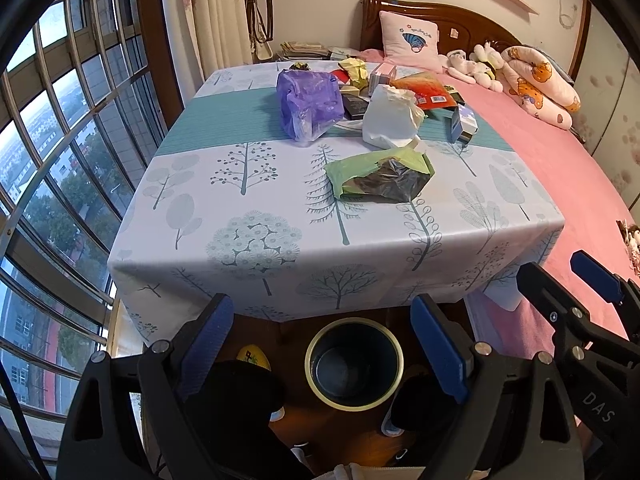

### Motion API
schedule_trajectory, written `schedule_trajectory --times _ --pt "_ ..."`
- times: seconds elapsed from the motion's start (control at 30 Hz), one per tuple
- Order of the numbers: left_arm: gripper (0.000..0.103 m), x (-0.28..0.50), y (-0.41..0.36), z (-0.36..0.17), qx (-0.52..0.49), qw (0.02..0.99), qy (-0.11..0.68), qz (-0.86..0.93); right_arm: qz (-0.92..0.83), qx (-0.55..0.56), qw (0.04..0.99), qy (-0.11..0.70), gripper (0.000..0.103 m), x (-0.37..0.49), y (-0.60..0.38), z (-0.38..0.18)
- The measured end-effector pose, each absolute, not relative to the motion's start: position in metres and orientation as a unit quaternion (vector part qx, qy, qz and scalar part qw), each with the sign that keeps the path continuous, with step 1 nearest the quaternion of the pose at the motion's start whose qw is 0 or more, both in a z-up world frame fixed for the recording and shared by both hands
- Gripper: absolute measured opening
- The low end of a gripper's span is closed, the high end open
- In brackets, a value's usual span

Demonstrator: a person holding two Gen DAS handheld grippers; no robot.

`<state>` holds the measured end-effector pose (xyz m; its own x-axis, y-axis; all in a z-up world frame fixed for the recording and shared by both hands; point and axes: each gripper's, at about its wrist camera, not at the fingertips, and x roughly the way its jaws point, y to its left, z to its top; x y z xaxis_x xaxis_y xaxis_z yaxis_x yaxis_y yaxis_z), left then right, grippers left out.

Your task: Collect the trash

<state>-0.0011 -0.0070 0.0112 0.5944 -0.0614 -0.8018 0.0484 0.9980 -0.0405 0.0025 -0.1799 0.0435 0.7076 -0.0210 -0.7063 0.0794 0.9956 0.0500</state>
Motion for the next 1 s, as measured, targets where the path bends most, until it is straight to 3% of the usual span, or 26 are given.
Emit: schedule_trajectory --times 0.77,1.0 --pt "0.089 0.052 0.023 0.021 -0.005 0.897 0.442 0.001 -0.002 0.003 0.932 0.362 0.081 0.051 -0.176 0.051" --pt "0.089 0.092 0.033 0.019 0.015 0.903 0.428 0.015 0.033 0.066 0.917 0.393 0.081 0.112 -0.190 0.048"
